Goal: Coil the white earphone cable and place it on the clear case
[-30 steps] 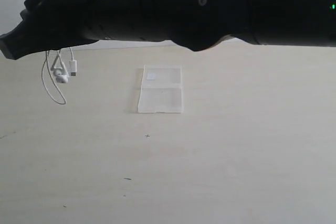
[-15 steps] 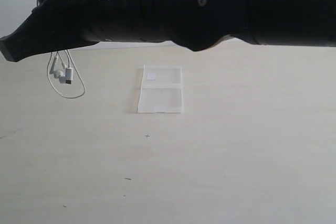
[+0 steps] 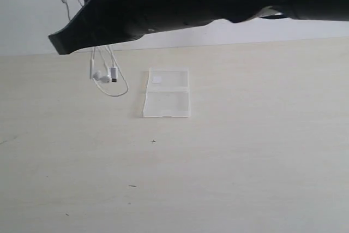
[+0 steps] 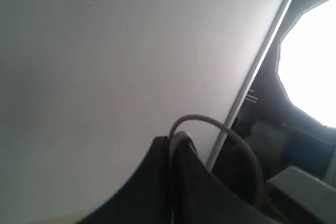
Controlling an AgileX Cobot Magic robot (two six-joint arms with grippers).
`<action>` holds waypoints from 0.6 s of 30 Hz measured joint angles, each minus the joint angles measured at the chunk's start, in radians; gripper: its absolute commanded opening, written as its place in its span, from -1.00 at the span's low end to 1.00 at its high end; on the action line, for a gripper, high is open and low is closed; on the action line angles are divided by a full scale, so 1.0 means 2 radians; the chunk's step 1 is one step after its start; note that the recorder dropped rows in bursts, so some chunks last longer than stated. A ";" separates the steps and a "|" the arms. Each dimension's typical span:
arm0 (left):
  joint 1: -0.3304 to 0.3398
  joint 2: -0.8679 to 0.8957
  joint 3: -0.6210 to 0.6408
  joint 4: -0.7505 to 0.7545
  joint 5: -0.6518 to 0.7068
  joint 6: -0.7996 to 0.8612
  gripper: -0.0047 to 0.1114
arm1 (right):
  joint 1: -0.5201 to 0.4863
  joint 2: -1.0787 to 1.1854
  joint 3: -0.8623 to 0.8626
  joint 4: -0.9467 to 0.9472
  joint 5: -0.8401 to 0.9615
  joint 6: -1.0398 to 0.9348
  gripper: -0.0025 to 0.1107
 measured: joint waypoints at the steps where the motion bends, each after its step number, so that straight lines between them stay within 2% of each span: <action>1: 0.000 0.000 0.000 0.011 0.013 0.000 -0.92 | -0.007 -0.007 0.000 -0.009 0.012 0.000 -0.96; 4: 0.000 0.000 0.000 0.031 0.040 0.000 -0.92 | -0.019 -0.029 0.000 -0.039 0.042 0.000 -0.96; 12: 0.000 0.000 0.000 0.027 0.040 0.000 -0.92 | -0.019 -0.042 0.000 -0.049 0.093 0.000 -0.96; 18: 0.000 0.000 0.000 0.027 0.025 0.000 -0.92 | -0.019 -0.037 0.000 0.000 0.092 -0.029 -0.96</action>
